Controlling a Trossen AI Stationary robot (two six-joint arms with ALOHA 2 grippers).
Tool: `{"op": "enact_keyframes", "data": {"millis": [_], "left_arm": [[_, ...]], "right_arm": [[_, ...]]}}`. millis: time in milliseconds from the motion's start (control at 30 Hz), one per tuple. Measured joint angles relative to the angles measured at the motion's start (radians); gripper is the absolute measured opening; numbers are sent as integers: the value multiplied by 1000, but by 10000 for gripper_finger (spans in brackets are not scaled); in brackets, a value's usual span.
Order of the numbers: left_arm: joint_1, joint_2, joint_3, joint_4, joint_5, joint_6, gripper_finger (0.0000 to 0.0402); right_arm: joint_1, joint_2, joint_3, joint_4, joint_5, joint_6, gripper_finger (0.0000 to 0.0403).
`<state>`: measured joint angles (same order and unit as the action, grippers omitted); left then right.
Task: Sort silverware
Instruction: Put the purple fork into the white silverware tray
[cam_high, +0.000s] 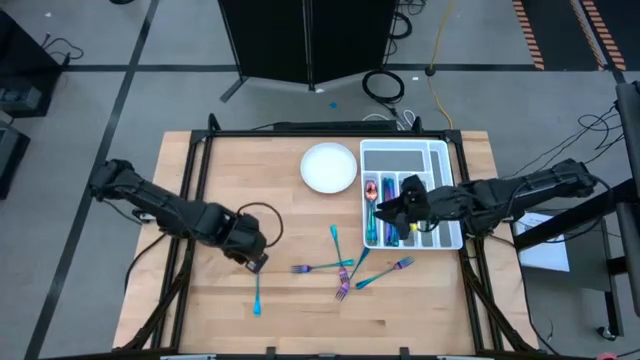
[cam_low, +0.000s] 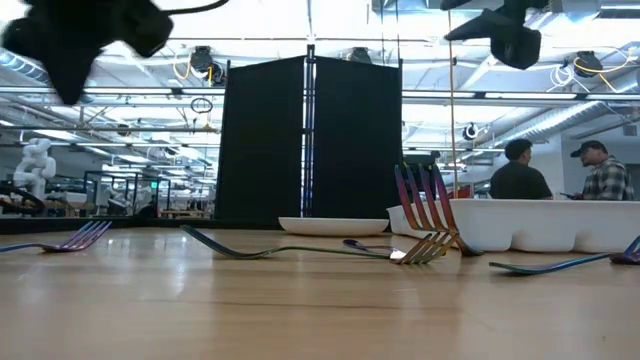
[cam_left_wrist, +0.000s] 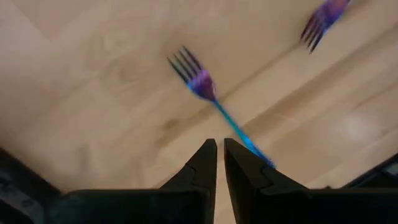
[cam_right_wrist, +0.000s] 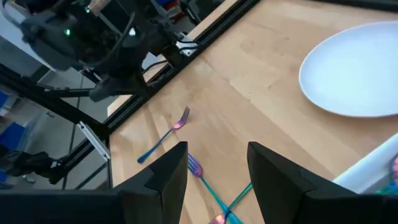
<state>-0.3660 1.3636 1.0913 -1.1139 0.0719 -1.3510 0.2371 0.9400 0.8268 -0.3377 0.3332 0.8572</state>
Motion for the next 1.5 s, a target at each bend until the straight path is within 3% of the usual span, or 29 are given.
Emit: {"op": "enact_keyframes", "data": {"millis": [333,500,767,1033,1367,1500], "left_arm": [[-148,44,-156,301,3,-62,34],[-189,97,-177,320,-20,-180,55],[-193,215,-178,378,-63,-328,94],[-188,317,-175,403,-74,-424,98],[-174,347,-173,435,-79,-424,95],[-172,348,-173,454,-75,-424,63]], "right_arm": [[-1,98,0,82,0,115,160],[-29,100,0,77,-24,106,160],[-115,100,0,70,-241,6,160],[-152,100,0,17,-391,-58,160],[-153,100,0,-58,-418,-76,160],[-153,100,0,-58,-418,-77,160]]}}
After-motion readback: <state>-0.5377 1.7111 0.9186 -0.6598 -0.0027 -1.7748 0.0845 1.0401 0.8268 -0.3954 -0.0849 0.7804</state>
